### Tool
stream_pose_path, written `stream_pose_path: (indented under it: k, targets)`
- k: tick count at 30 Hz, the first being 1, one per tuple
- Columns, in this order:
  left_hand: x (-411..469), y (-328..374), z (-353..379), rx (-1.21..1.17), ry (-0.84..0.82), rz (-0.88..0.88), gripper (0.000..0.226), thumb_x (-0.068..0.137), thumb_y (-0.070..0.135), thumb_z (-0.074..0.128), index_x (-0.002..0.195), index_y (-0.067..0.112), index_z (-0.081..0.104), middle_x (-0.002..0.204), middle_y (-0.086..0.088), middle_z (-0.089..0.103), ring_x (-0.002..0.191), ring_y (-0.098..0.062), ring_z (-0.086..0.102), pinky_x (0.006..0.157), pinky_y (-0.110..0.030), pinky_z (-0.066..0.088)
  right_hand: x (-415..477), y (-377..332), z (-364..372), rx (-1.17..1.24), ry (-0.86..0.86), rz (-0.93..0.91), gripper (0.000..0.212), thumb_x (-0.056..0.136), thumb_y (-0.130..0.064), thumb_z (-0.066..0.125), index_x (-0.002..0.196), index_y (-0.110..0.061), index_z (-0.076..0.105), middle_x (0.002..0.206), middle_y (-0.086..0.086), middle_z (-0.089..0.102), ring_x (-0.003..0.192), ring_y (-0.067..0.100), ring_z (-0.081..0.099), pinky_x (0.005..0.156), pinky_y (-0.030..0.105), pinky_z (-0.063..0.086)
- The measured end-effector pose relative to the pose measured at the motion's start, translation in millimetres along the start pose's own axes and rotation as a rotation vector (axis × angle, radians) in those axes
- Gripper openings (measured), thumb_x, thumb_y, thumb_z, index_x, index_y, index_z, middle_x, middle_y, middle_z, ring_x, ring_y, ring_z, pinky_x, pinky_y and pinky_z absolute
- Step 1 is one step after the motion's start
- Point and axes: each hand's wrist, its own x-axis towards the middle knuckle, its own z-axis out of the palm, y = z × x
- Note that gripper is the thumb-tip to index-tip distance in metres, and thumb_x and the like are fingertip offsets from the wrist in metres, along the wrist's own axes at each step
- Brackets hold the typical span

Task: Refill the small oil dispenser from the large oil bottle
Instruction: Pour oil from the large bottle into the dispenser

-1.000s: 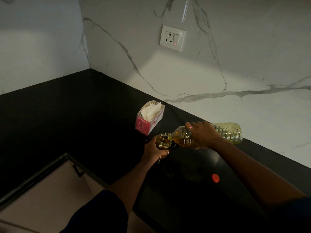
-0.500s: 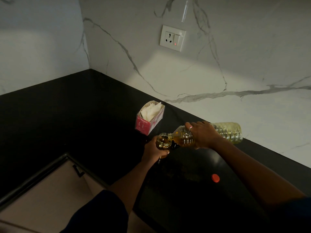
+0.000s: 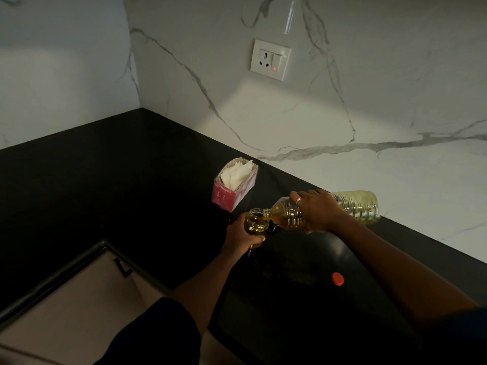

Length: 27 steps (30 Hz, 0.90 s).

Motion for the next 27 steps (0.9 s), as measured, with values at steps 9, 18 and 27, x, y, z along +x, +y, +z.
stream_pose_path:
  k: [9,18,27]
  targets:
    - [-2.0,1.6,-1.4,0.009,0.001,0.013,0.077,0.065,0.018,0.081,0.132,0.019,0.044,0.130,-0.003,0.053,0.123,-0.019,0.047,0.099,-0.030,0.041,0.6,-0.6,-2.6,-0.026,-0.011,0.001,0.099,0.059,-0.043,0.081,0.137,-0.018,0.026,0.132,0.006,0.050,0.118,0.024,0.049,0.101,0.039,0.035]
    - [-3.2,1.8,-2.1,0.008,0.005,0.013,0.076,0.064,0.017,0.082,0.131,0.019,0.045,0.127,-0.004,0.055,0.121,-0.020,0.049,0.100,-0.032,0.043,0.5,-0.8,-2.4,-0.014,-0.012,0.005,0.099,0.059,-0.042,0.081,0.138,-0.018,0.026,0.132,0.006,0.050,0.119,0.024,0.049,0.102,0.040,0.036]
    - [-2.1,2.0,-1.3,0.006,0.001,-0.009,0.079,0.063,0.017,0.082,0.132,0.020,0.044,0.129,-0.003,0.054,0.123,-0.020,0.048,0.101,-0.034,0.042,1.2,-0.5,-3.7,-0.017,-0.015,-0.003,0.099,0.060,-0.043,0.081,0.139,-0.018,0.025,0.134,0.006,0.049,0.121,0.025,0.048,0.103,0.041,0.035]
